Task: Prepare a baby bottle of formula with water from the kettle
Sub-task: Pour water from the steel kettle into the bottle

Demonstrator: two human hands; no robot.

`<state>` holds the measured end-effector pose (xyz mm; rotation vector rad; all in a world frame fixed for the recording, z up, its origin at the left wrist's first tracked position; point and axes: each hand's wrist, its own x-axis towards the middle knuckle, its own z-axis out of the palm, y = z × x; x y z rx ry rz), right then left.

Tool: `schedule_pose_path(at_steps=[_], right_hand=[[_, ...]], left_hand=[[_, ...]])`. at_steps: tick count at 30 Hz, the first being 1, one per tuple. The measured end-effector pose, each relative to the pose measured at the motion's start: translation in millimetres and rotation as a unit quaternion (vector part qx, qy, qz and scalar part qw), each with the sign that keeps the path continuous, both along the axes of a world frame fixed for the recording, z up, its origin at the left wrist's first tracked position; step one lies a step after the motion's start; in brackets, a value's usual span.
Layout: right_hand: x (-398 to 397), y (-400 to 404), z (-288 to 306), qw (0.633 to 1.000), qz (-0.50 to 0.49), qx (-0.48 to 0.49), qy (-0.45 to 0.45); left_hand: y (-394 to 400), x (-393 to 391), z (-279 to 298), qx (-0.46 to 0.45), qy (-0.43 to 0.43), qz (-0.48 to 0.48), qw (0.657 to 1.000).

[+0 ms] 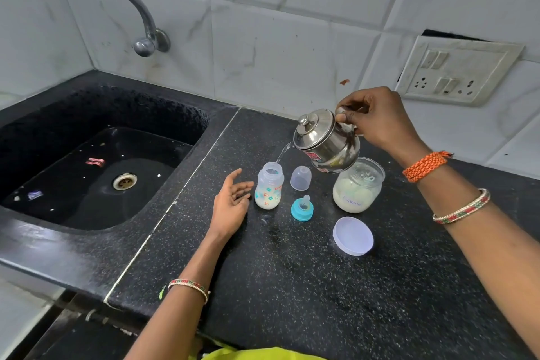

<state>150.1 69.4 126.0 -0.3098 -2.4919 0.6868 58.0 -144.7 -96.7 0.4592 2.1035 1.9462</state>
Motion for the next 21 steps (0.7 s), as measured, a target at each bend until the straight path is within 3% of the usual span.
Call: schedule_pose_path(at_steps=[21], right_hand=[[1.2, 5.1, 11.5, 1.0, 0.0, -0.01, 0.009]], left_hand=[[-1.3, 5.1, 8.3, 0.005, 0.01, -0.012, 1.0]])
